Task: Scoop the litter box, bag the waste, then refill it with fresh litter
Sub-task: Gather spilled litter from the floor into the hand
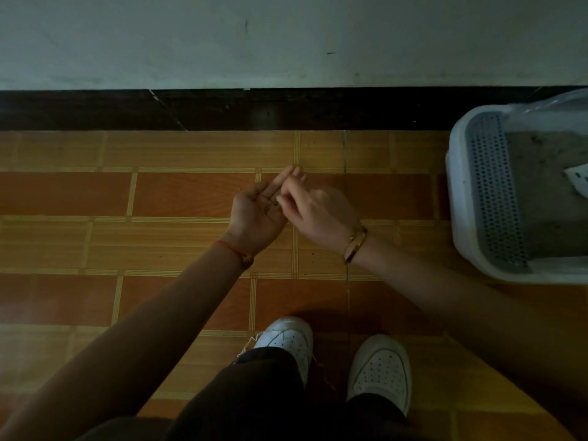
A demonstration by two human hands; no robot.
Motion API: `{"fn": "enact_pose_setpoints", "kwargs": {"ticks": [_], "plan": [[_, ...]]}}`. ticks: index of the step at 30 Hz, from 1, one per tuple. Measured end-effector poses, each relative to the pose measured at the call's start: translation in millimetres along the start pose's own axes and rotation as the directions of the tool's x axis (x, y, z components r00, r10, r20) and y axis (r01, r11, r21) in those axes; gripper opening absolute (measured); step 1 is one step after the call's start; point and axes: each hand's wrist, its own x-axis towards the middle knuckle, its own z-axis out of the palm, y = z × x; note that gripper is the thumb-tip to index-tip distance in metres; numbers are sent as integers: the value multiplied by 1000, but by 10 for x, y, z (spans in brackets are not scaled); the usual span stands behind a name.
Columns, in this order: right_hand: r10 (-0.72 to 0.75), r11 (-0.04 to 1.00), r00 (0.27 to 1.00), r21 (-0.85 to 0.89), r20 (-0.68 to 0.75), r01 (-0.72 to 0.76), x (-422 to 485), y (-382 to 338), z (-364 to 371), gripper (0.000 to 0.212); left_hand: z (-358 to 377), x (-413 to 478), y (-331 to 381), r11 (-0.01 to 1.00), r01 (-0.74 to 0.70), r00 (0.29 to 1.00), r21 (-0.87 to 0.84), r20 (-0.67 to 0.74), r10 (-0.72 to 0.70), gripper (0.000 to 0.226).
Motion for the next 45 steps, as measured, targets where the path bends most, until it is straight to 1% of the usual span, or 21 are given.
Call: {"fn": "enact_pose_setpoints", "kwargs": {"ticks": [1, 3, 5, 7, 8, 10, 11, 13, 15, 17, 19, 20, 21, 23, 26, 29, 33, 36, 40, 43, 45], "plan": [[8, 999, 1000, -37, 22, -7, -10, -53, -7, 6, 55, 11, -17, 1000, 11, 1000, -1, 28, -10, 51], [89, 995, 993, -60, 81, -84, -40, -85, -26, 13, 164, 26, -58, 1000, 21, 998, 16, 62, -22, 50], [179, 983, 981, -49, 77, -175, -82, -58, -78, 19, 261, 26, -89, 999, 37, 995, 3, 94, -37, 51], [264, 964, 964, 9, -22, -264, -96, -18, -173, 18, 346, 18, -100, 999, 43, 992, -2, 120, -42, 51], [320, 947, 944, 63, -85, -316, -87, 3, -219, 17, 378, 18, -104, 999, 37, 992, 11, 123, -38, 50], [431, 899, 881, 175, -196, -401, -69, 99, -281, 12, 450, 12, -119, 999, 38, 989, 16, 145, -40, 50], [481, 873, 843, 212, -239, -438, -51, 142, -300, 13, 489, 8, -130, 999, 46, 986, 3, 160, -46, 50], [579, 811, 773, 282, -259, -513, -11, 204, -340, 28, 565, 3, -148, 998, 54, 982, -15, 180, -50, 52], [699, 693, 695, 400, -170, -600, 19, 193, -411, 41, 635, 7, -159, 998, 56, 979, -11, 197, -53, 52], [792, 517, 611, 537, -3, -667, 27, 158, -483, 39, 715, 21, -160, 998, 58, 973, -9, 226, -54, 51], [811, 306, 558, 684, 177, -662, 34, 141, -518, 31, 806, 45, -146, 998, 67, 965, -19, 255, -60, 52], [805, 218, 541, 728, 242, -650, 45, 128, -531, 29, 852, 63, -133, 997, 77, 962, -31, 266, -66, 53], [797, 159, 533, 754, 283, -638, 64, 108, -546, 28, 901, 83, -121, 996, 85, 958, -38, 277, -71, 53], [784, 110, 538, 784, 309, -611, 110, 106, -572, 24, 1018, 129, -90, 996, 84, 956, -26, 286, -74, 52], [779, 49, 545, 836, 311, -547, 238, 104, -742, 20, 1268, 145, -55, 996, 88, 953, 8, 290, -86, 51], [781, -27, 544, 887, 307, -462, 428, 45, -1086, 23, 1646, 21, -20, 993, 107, 952, 55, 282, -118, 51], [787, -53, 556, 927, 267, -371, 717, -200, -1682, 34, 2280, -403, 62, 989, 130, 943, 69, 301, -145, 50], [773, -61, 565, 920, 289, -387, 956, -556, -2255, 40, 2808, -880, 152, 991, 124, 945, 44, 299, -131, 50], [772, 1, 572, 901, 276, -435, 1298, -1177, -3058, 40, 3541, -1692, 290, 996, 89, 955, 24, 281, -92, 50], [772, 41, 587, 901, 246, -431, 1591, -1722, -3686, 34, 4076, -2387, 398, 999, 48, 966, -3, 253, -46, 49], [760, 59, 606, 905, 233, -422, 1807, -2125, -4117, 30, 4434, -2882, 474, 999, 25, 978, -20, 205, -20, 47]]}}
